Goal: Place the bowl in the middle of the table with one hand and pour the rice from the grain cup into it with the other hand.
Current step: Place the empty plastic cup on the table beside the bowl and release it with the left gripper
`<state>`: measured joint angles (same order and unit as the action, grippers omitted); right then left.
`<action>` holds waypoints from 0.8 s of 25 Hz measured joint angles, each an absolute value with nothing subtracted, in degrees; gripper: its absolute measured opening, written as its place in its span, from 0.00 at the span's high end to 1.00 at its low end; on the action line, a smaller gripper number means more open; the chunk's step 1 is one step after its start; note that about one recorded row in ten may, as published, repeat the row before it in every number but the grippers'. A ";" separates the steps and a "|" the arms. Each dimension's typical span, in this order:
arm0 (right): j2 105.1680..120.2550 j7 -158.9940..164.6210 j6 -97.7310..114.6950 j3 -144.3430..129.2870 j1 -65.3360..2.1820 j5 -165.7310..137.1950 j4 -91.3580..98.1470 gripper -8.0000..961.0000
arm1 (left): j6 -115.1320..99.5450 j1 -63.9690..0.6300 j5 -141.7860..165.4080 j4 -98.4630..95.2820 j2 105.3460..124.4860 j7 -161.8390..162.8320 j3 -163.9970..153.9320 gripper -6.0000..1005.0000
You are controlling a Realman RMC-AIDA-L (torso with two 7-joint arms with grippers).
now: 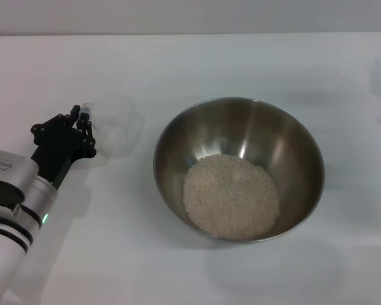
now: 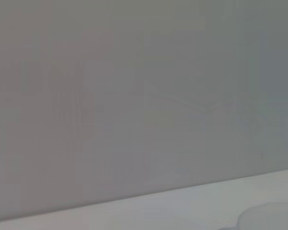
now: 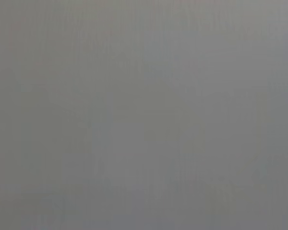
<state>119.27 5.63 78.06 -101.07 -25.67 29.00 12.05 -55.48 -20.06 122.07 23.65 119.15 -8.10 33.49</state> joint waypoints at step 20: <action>119.09 5.27 77.13 -101.15 -26.14 29.00 11.98 0.52 | -67.53 -11.87 122.85 23.05 118.88 -4.57 29.02 0.52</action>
